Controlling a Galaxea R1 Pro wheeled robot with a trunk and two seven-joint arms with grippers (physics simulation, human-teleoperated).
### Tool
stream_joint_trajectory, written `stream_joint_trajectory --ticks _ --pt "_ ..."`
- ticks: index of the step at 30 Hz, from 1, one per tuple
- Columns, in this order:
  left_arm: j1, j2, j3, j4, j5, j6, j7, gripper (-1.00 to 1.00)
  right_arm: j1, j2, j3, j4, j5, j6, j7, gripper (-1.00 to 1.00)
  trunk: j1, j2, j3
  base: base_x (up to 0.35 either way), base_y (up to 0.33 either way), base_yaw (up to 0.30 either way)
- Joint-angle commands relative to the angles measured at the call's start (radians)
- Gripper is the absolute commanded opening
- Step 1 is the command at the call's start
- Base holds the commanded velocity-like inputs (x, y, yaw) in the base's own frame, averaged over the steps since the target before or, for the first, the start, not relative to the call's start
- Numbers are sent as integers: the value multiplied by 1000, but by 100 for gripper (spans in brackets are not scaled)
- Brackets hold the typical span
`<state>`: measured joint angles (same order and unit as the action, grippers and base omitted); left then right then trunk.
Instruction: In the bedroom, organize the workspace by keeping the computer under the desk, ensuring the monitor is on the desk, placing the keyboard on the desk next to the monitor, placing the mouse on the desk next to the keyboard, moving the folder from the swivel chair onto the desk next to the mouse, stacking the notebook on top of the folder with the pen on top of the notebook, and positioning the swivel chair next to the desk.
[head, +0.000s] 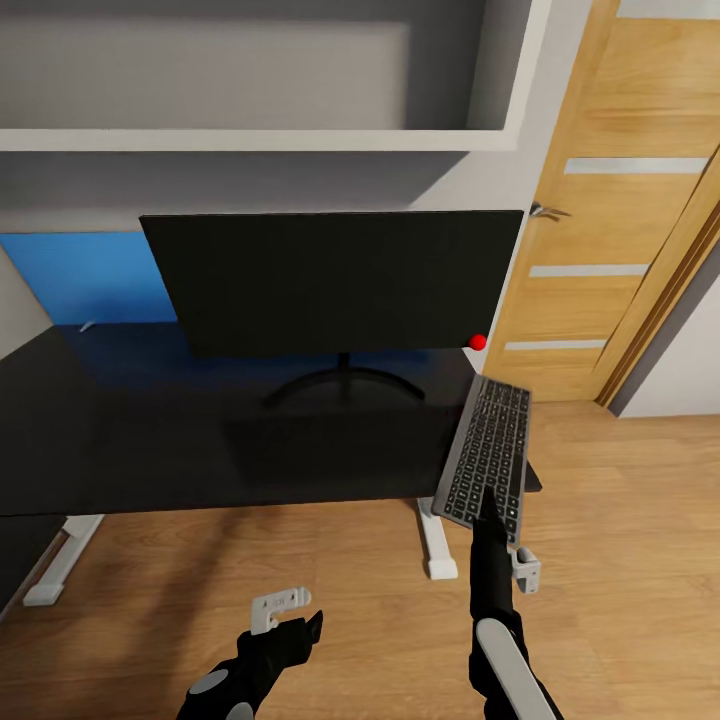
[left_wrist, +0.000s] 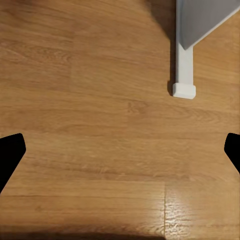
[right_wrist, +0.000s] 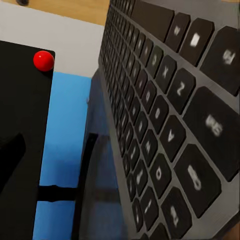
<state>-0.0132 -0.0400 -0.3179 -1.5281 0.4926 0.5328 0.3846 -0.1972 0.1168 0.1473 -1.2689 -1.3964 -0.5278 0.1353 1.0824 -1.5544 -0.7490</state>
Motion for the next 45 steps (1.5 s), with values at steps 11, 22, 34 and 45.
stream_joint_trajectory --ticks 11,22,34,45 --pt "-1 2 -1 -1 11 1 10 100 -1 0 1 0 -11 -5 7 100 0 0 -1 0 0 0" --pt "-1 2 0 -1 9 1 10 100 -1 -2 1 6 -12 1 1 100 0 0 -1 0 0 0" --pt "-1 2 0 -1 9 2 10 100 -1 -2 0 16 -13 6 -36 100 0 0 -1 0 0 0" --pt "-1 2 0 -1 9 3 10 100 -1 -3 0 23 -14 6 -61 100 0 0 -1 0 0 0"
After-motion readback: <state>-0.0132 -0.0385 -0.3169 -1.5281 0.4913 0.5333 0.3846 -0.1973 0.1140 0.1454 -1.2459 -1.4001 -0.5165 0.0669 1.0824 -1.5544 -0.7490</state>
